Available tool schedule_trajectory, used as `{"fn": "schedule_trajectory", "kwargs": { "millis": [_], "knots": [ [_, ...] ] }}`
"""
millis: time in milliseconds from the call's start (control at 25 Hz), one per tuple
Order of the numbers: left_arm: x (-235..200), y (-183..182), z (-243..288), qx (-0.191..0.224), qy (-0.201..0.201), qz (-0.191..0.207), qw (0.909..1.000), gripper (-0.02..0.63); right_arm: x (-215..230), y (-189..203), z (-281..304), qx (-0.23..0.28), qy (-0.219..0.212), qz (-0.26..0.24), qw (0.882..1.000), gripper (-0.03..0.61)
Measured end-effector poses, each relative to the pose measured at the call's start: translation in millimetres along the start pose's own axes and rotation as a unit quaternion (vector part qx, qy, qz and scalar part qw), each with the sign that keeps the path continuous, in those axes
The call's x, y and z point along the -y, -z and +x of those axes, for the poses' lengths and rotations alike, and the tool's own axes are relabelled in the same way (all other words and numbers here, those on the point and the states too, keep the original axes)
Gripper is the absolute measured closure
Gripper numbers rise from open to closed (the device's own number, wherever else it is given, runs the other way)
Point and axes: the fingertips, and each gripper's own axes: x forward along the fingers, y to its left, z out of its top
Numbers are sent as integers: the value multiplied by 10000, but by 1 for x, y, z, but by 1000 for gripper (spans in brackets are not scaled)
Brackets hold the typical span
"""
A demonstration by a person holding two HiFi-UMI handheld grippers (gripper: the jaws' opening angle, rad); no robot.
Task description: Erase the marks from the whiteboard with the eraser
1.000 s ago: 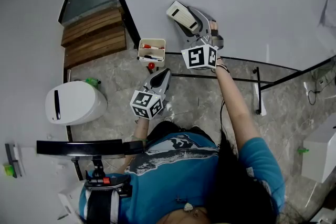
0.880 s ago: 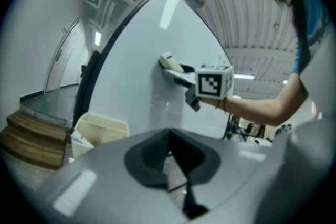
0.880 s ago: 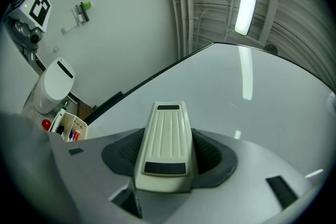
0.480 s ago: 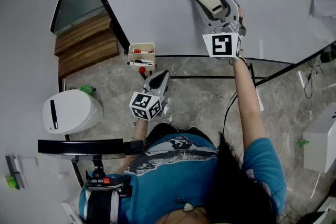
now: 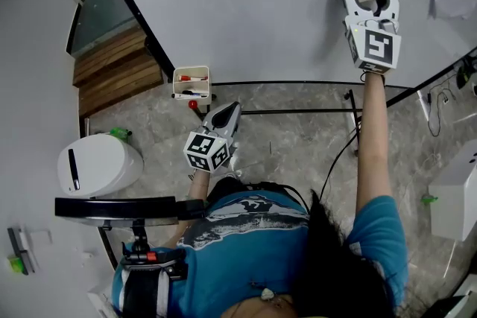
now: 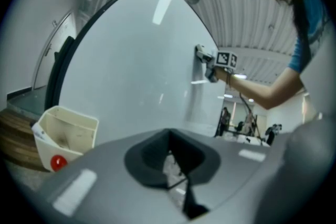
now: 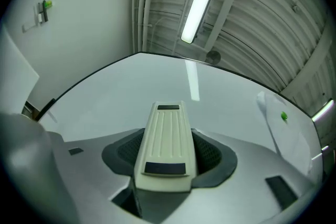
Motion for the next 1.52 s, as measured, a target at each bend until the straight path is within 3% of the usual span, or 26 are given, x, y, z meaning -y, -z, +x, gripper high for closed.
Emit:
{"fn": "schedule_trajectory", "kwargs": {
  "millis": [240, 680, 960, 1240, 1520],
  "knots": [
    [-1, 2, 0, -35, -21, -12, 10000, 609, 42, 2, -1, 40, 322, 190, 9993, 316],
    [-1, 5, 0, -50, -79, -23, 10000, 609, 25, 3, -1, 141, 306, 419, 9986, 316],
    [-2, 5, -2, -53, -50, -31, 10000, 609, -55, -3, 6, 269, -183, -87, 9994, 316],
    [-14, 9, -12, -56, -151, -57, 9999, 609, -152, 14, 3, -14, -728, -357, 9967, 316],
    [-28, 15, -24, -84, -322, -88, 9994, 609, -223, 40, -4, -265, -1123, -278, 9929, 316]
  ]
}}
